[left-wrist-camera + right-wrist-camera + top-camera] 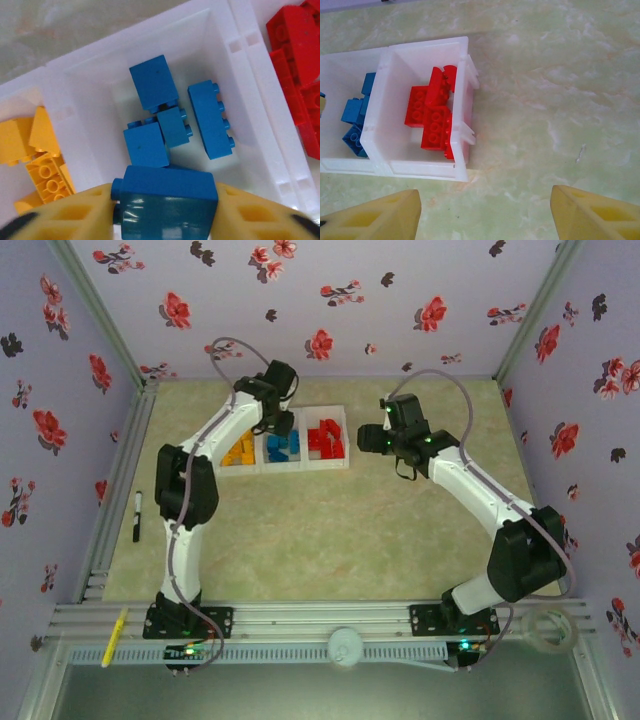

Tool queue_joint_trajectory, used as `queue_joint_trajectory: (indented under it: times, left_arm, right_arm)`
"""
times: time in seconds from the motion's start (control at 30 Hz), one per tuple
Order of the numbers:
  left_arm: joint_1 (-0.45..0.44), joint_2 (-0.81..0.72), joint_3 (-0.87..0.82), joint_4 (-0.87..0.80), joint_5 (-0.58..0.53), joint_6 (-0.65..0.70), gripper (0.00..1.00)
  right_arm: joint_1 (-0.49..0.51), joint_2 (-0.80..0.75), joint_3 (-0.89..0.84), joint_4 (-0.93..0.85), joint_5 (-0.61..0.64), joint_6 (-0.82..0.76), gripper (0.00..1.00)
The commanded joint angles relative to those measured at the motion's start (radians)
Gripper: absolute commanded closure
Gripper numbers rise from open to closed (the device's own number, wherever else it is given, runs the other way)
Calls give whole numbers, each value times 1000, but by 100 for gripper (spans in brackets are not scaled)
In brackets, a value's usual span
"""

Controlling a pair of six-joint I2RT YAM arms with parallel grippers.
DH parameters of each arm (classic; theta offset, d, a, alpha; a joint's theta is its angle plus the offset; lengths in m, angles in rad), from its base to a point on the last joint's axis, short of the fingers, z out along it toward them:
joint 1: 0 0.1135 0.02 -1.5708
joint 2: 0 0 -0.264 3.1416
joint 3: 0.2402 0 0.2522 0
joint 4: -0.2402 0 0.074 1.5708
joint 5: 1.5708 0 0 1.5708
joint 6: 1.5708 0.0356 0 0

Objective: Sort the legos into containers by color

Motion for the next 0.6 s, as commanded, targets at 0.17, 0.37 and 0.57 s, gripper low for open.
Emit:
queue_joint_trajectory:
  times: [0.17, 0.37, 0.57]
  left_arm:
    - [6, 6, 32, -24, 37, -23, 33]
    - [13, -70, -10, 1, 33, -28, 27]
    - [20, -184, -50, 52, -10, -19, 22]
  right_arm:
    - [-6, -28, -13, -21, 19, 17, 30]
    - [-6, -22, -12, -18, 21, 16, 30]
    - [-6, -25, -12, -20, 30, 12, 29]
